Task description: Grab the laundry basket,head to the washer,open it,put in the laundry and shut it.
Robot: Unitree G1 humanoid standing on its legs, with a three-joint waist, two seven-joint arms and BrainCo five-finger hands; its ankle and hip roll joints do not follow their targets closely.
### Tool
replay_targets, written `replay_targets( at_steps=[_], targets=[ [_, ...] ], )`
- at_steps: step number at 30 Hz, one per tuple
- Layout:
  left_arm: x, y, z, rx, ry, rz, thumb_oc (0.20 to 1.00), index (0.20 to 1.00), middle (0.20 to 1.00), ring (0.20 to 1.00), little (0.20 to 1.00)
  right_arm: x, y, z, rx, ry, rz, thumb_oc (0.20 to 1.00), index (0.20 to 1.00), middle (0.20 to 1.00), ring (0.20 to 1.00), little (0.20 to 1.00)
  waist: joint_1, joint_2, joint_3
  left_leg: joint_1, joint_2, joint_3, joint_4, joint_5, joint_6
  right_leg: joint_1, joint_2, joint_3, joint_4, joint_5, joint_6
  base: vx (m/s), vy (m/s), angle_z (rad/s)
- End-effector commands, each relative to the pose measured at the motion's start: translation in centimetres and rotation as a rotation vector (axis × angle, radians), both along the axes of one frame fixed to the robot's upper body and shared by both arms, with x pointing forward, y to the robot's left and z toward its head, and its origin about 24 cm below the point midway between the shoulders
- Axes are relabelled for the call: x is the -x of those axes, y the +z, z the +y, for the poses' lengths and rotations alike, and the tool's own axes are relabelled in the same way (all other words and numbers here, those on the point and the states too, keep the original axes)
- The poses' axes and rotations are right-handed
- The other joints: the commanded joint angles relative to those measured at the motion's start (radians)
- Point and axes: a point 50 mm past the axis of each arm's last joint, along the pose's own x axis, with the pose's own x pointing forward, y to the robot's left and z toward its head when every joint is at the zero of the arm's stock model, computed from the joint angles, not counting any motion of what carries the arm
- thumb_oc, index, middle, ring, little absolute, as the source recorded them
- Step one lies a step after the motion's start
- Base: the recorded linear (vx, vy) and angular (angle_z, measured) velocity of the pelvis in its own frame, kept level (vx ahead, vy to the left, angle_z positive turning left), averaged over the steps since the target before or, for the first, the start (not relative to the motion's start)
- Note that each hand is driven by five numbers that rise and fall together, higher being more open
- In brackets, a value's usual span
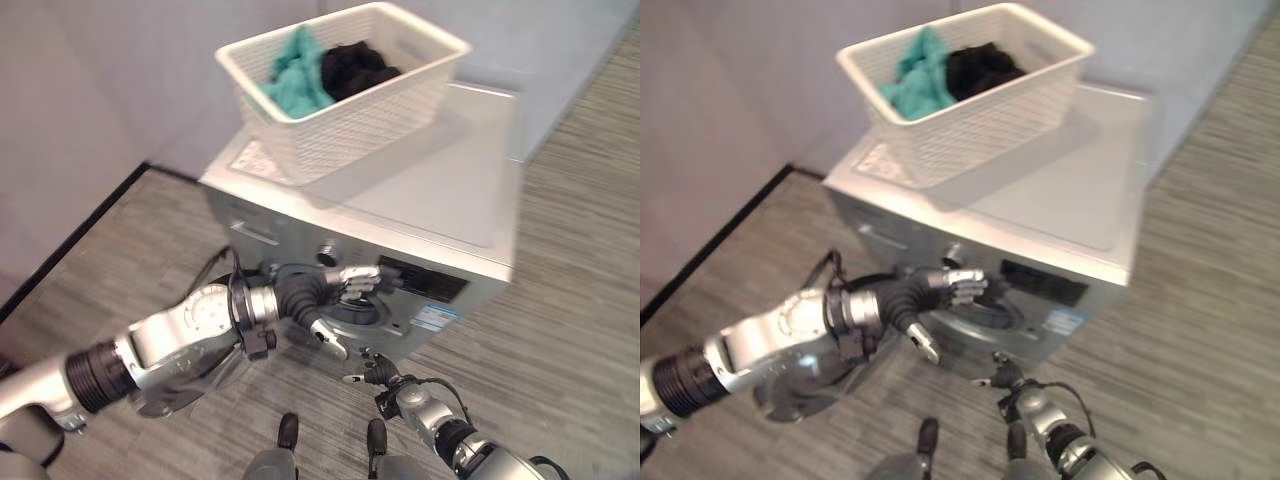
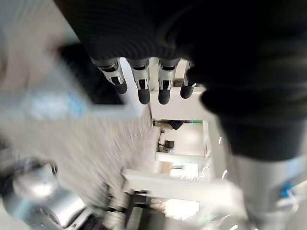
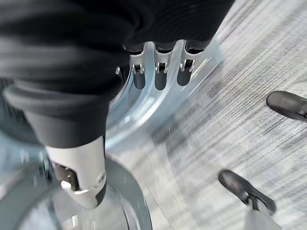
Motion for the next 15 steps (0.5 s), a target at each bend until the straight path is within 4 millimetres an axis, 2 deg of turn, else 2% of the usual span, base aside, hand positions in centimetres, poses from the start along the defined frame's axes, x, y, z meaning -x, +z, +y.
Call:
replay_targets(
  at_steps=[1,3,4,5,6,7,9,10,11,13,14,15],
  targets=[
    [2.4,-7.6,5.8,-0.277,-0.005,0.347,1.0,1.0,1.0,1.0,1.0,-1.1,0.7,-3.3,0.066,-0.036,-0.04,1.0,1.0,1.0,1.0,1.0,-0.032,-0.013,0.019,0.03,0.09,0.039,0.006,-0.128,-0.024,-0.046,-0.083,-0.011,0.01,-0.046,0.065,0.01,0.11,-0.96],
    [2.9,-9.9,8.9,-0.442,0.021,0.372,1.0,1.0,1.0,1.0,1.0,-0.9,0.8,-4.8,0.074,-0.073,-0.039,1.0,1.0,1.0,1.0,1.0,-0.053,-0.018,0.022,0.011,0.091,0.05,0.006,-0.123,-0.026,-0.073,-0.083,-0.009,0.007,-0.038,0.067,-0.02,0.072,-0.44],
    [2.9,-10.0,8.9,-0.441,0.019,0.371,1.0,1.0,1.0,1.0,1.0,-0.9,0.8,-4.9,0.075,-0.073,-0.039,1.0,1.0,1.0,1.0,1.0,-0.053,-0.016,0.019,0.008,0.091,0.051,0.006,-0.123,-0.027,-0.076,-0.083,-0.009,0.007,-0.038,0.067,-0.03,0.043,-0.15],
    [3.2,-11.5,11.6,-0.624,0.053,0.327,1.0,1.0,1.0,1.0,1.0,-0.6,0.7,-6.4,0.078,-0.127,-0.035,1.0,1.0,1.0,1.0,1.0,-0.059,-0.021,0.023,-0.009,0.092,0.055,0.006,-0.119,-0.026,-0.098,-0.08,-0.01,0.006,-0.034,0.066,-0.02,0.028,-0.07],
    [3.4,-12.6,13.3,-0.737,0.095,0.307,1.0,1.0,1.0,1.0,1.0,-0.3,0.7,-7.2,0.081,-0.164,-0.03,1.0,1.0,1.0,1.0,1.0,-0.059,-0.022,0.023,-0.025,0.093,0.054,0.006,-0.116,-0.025,-0.112,-0.078,-0.013,0.006,-0.033,0.065,-0.02,0.028,0.03],
    [3.4,-12.6,13.3,-0.736,0.095,0.308,1.0,1.0,1.0,1.0,1.0,-0.3,0.7,-7.2,0.081,-0.164,-0.03,1.0,1.0,1.0,1.0,1.0,-0.06,-0.022,0.021,-0.026,0.093,0.054,0.006,-0.116,-0.025,-0.114,-0.078,-0.014,0.006,-0.033,0.065,0.0,0.0,0.0],
    [4.9,-15.8,18.3,-1.192,0.172,0.188,1.0,1.0,1.0,1.0,1.0,1.2,-0.1,-8.8,0.06,-0.278,0.009,1.0,1.0,1.0,1.0,1.0,-0.046,-0.041,0.022,-0.041,0.097,0.053,0.006,-0.118,-0.021,-0.126,-0.075,-0.017,0.006,-0.041,0.061,0.04,-0.017,0.0],
    [4.9,-15.9,18.2,-1.191,0.173,0.187,1.0,1.0,1.0,1.0,1.0,1.1,0.0,-8.9,0.062,-0.277,0.008,1.0,1.0,1.0,1.0,1.0,-0.049,-0.041,0.019,-0.047,0.095,0.052,0.006,-0.113,-0.021,-0.132,-0.077,-0.018,0.006,-0.038,0.061,0.05,-0.031,-0.01],
    [5.3,-17.1,19.4,-1.309,0.262,0.187,1.0,1.0,1.0,1.0,1.0,1.6,-0.4,-8.9,0.059,-0.296,0.023,1.0,1.0,1.0,1.0,1.0,-0.039,-0.049,0.021,-0.045,0.097,0.049,0.006,-0.115,-0.019,-0.126,-0.077,-0.022,0.006,-0.043,0.058,0.0,0.0,0.0],
    [5.4,-17.8,19.5,-1.359,0.322,0.196,1.0,1.0,1.0,1.0,1.0,1.8,-0.4,-8.9,0.057,-0.309,0.022,1.0,1.0,1.0,1.0,1.0,-0.038,-0.053,0.019,-0.052,0.095,0.042,0.006,-0.11,-0.018,-0.129,-0.078,-0.027,0.006,-0.044,0.056,0.01,-0.032,0.07],
    [4.2,-17.4,20.4,-1.442,0.537,0.14,1.0,1.0,1.0,1.0,1.0,2.2,-0.6,-8.9,0.047,-0.344,0.019,1.0,1.0,1.0,1.0,1.0,-0.026,-0.06,0.024,-0.052,0.093,0.028,0.006,-0.108,-0.015,-0.123,-0.078,-0.035,0.006,-0.05,0.051,0.01,-0.026,0.12],
    [3.7,-16.9,21.0,-1.479,0.626,0.102,1.0,1.0,1.0,1.0,1.0,2.0,-0.4,-8.8,0.042,-0.352,-0.004,1.0,1.0,1.0,1.0,1.0,-0.019,-0.063,0.026,-0.055,0.092,0.021,0.006,-0.108,-0.014,-0.121,-0.078,-0.041,0.006,-0.053,0.05,0.01,-0.017,0.25]
  ],
)
